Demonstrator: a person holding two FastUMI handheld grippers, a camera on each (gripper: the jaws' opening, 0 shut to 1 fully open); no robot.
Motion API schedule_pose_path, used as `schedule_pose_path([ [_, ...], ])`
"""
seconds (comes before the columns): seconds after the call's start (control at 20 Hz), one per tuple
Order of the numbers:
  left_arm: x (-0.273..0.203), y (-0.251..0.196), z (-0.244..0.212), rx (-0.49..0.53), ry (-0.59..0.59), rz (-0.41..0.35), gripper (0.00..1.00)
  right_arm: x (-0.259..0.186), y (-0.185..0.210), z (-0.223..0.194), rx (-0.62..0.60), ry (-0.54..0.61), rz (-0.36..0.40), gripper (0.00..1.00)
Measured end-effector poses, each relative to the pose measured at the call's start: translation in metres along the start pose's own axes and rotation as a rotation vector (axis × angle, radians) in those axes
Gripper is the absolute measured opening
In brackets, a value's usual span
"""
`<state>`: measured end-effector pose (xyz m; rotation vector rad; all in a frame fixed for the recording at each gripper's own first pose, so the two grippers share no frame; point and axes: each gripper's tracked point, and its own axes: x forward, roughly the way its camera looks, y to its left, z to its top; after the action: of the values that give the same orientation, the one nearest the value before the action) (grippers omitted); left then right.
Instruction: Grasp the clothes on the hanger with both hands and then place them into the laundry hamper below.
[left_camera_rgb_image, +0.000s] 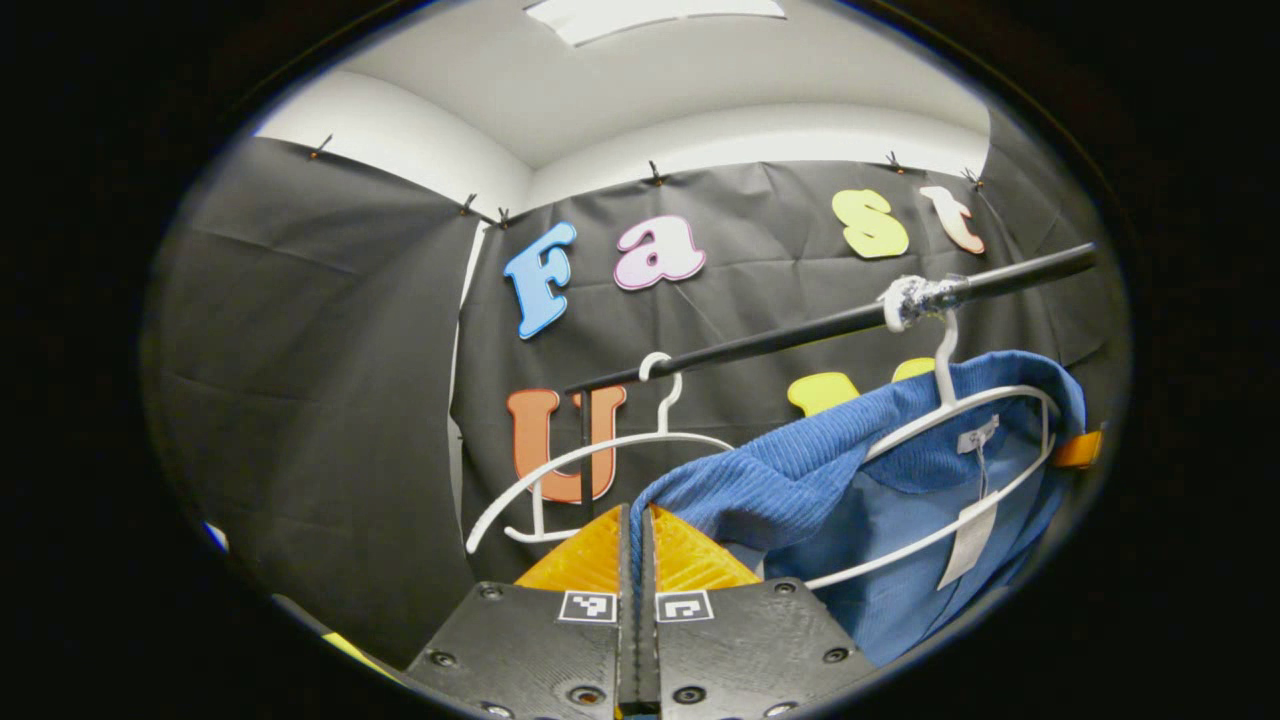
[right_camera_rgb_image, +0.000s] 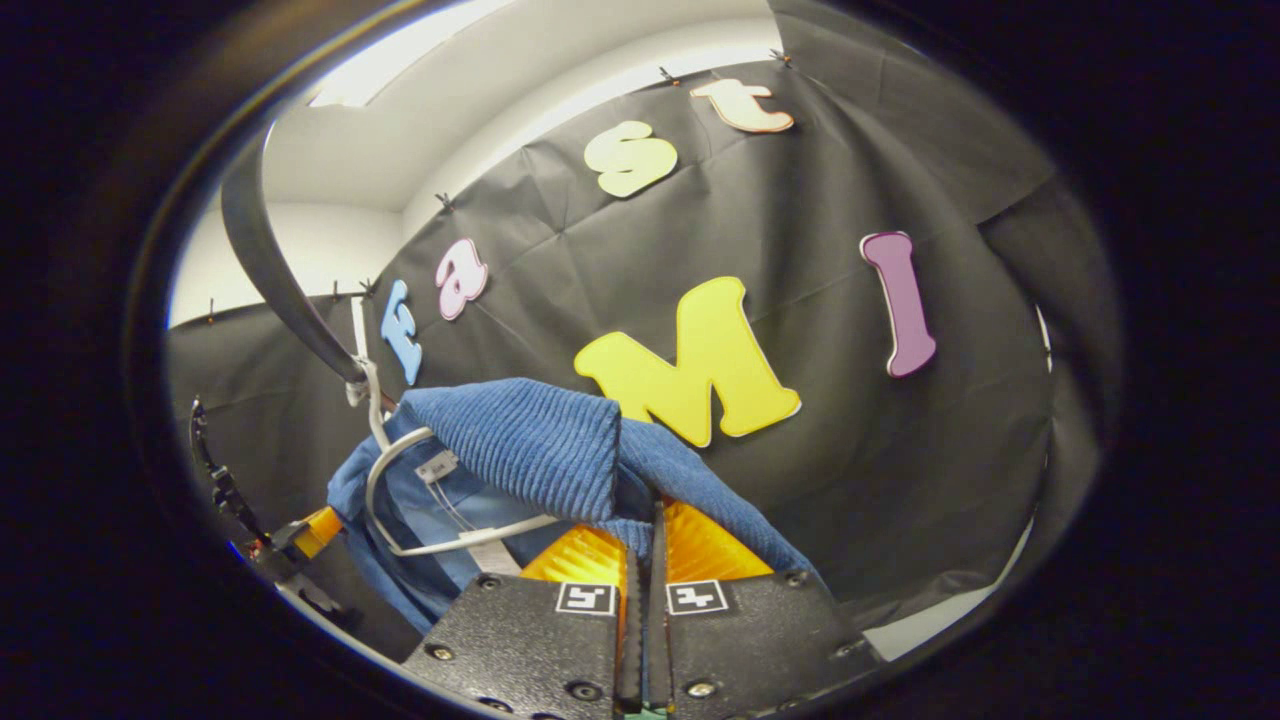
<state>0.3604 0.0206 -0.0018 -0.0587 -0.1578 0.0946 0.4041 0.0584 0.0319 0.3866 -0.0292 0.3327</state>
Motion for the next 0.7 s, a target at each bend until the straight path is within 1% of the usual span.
schedule_pose_path([
  [0.05, 0.001, 0.000, 0.001, 0.001, -0.001, 0.002, 0.00, -0.001, 0.003, -0.004, 0.011, 0.038, 0.026, 0.05],
  [0.2, 0.006, 0.001, 0.003, 0.004, -0.001, 0.002, 0.00, -0.002, 0.003, -0.010, 0.027, 0.079, 0.050, 0.06],
  [0.35, 0.009, 0.004, 0.005, 0.015, -0.003, 0.007, 0.00, -0.011, 0.022, -0.014, -0.010, 0.095, 0.125, 0.05],
  [0.45, 0.010, 0.005, 0.005, 0.006, -0.002, 0.008, 0.02, -0.014, 0.025, -0.013, -0.004, 0.090, 0.155, 0.05],
  [0.6, 0.012, 0.007, 0.005, -0.016, 0.007, 0.010, 0.04, -0.015, 0.032, 0.001, 0.121, 0.054, 0.228, 0.06],
  [0.7, 0.012, 0.006, 0.004, -0.022, 0.011, 0.007, 0.04, -0.016, 0.035, 0.003, 0.171, 0.060, 0.277, 0.05],
])
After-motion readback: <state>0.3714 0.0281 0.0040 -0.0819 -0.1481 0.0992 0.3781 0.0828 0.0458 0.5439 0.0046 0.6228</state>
